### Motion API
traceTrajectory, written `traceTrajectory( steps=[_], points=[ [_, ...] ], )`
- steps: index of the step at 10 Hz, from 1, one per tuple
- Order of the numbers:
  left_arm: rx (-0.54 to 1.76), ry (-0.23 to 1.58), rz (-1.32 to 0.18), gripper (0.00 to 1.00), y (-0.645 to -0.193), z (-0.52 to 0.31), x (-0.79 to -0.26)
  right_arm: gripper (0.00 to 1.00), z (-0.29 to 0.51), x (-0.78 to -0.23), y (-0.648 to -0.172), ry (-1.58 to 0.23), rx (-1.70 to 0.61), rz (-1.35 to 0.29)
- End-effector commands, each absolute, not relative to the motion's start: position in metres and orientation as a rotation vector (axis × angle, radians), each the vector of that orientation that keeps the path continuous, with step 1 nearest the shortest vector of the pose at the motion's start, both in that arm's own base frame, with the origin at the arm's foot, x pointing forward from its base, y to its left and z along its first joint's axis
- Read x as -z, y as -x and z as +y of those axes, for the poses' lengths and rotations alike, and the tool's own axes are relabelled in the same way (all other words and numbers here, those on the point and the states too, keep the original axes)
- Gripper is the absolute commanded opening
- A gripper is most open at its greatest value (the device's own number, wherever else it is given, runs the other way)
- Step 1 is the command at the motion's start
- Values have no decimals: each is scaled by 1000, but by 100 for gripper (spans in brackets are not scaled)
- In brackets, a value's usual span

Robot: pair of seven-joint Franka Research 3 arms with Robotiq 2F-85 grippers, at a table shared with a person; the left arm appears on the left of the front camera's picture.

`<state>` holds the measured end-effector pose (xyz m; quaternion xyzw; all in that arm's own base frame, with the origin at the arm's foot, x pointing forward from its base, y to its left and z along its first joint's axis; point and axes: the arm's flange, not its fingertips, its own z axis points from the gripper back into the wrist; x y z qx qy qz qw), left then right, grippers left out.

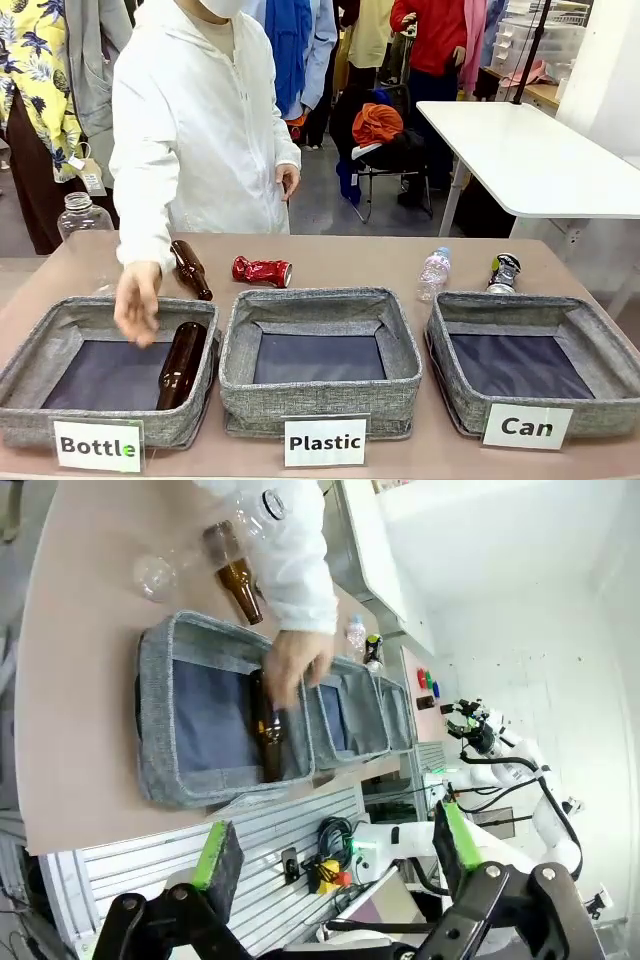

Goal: Sort the can waste into the basket.
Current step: Pick up the can waste from the table and place it in the right Fabric basket.

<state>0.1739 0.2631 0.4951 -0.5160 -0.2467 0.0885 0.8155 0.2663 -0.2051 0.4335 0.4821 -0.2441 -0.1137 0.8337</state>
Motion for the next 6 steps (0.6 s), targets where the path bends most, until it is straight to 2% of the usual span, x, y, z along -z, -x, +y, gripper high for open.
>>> traceTrajectory(
  steps=[1, 4, 6],
  points=[
    [-164, 1060, -524, 100, -183, 236, -506, 100, -207, -434, -269, -1038, 222, -553],
    [-81, 864, -442, 100, -246, 150, -540, 100, -207, -434, -269, -1038, 222, -553],
    [-12, 611, -320, 100, -303, 94, -554, 100, -207, -434, -269, -1038, 222, -553]
  ],
)
